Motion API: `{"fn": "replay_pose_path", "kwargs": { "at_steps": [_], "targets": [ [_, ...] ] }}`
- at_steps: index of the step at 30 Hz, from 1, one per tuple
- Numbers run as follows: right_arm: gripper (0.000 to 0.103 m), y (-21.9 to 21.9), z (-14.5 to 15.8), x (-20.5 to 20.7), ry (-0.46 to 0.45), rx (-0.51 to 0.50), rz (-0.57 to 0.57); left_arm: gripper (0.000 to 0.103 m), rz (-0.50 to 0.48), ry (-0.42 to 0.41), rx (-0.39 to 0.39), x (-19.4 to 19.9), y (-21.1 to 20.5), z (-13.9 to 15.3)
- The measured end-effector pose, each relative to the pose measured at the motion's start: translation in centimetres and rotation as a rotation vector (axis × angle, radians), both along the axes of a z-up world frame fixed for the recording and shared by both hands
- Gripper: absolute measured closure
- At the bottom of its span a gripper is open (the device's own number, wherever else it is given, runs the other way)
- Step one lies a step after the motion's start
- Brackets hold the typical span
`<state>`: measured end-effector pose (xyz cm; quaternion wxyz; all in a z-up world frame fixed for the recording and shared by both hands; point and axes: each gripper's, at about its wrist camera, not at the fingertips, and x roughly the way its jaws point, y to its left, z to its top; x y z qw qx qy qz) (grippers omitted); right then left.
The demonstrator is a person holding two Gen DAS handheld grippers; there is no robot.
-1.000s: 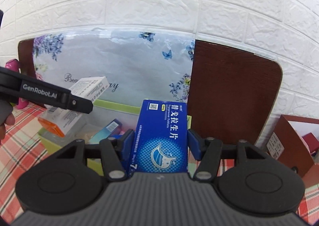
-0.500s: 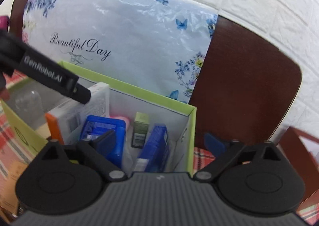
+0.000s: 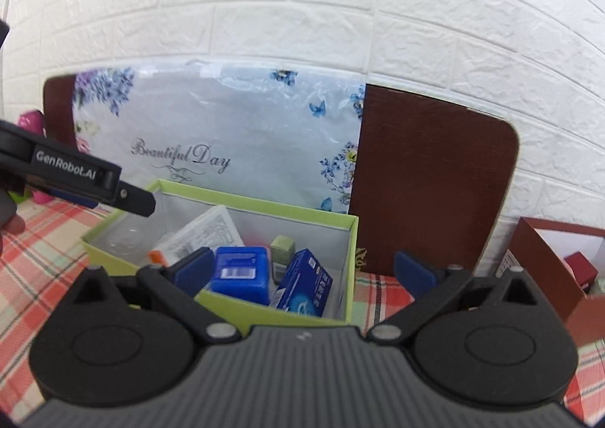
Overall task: Organize objects
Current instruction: 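Lift both medicine boxes into the green box and open both tools, then move both tools back toward the remaining items on the table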
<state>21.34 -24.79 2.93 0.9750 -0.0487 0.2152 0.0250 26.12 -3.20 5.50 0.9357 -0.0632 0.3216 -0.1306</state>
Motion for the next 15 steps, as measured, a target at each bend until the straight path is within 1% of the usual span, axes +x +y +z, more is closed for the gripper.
{"fn": "replay_pose_path", "kwargs": {
  "at_steps": [1, 3, 5, 6, 10, 15],
  "targets": [
    [0.000, -0.1, 0.3, -1.2, -0.008, 0.016, -0.003, 0.018, 0.000, -0.010, 0.012, -1.2, 0.1, 0.1],
    [0.000, -0.2, 0.6, -3.2, -0.012, 0.040, -0.002, 0.018, 0.014, -0.023, 0.081, -3.5, -0.4, 0.0],
    [0.000, -0.2, 0.7, -5.1, -0.005, 0.051, 0.004, 0.018, 0.025, -0.045, 0.128, -5.6, -0.7, -0.4],
    [0.000, 0.0, 0.7, -6.0, -0.002, 0.048, 0.007, 0.018, 0.031, -0.048, 0.130, -6.6, -0.7, -0.6],
    [0.000, 0.8, 0.1, -9.3, -0.004, 0.013, 0.008, 0.018, 0.039, -0.012, 0.096, -9.7, -0.3, -1.9],
    [0.000, 0.9, -1.5, -12.9, 0.017, 0.068, 0.012, 0.018, 0.078, -0.005, 0.151, -13.1, -0.5, -3.8]
  ]
}}
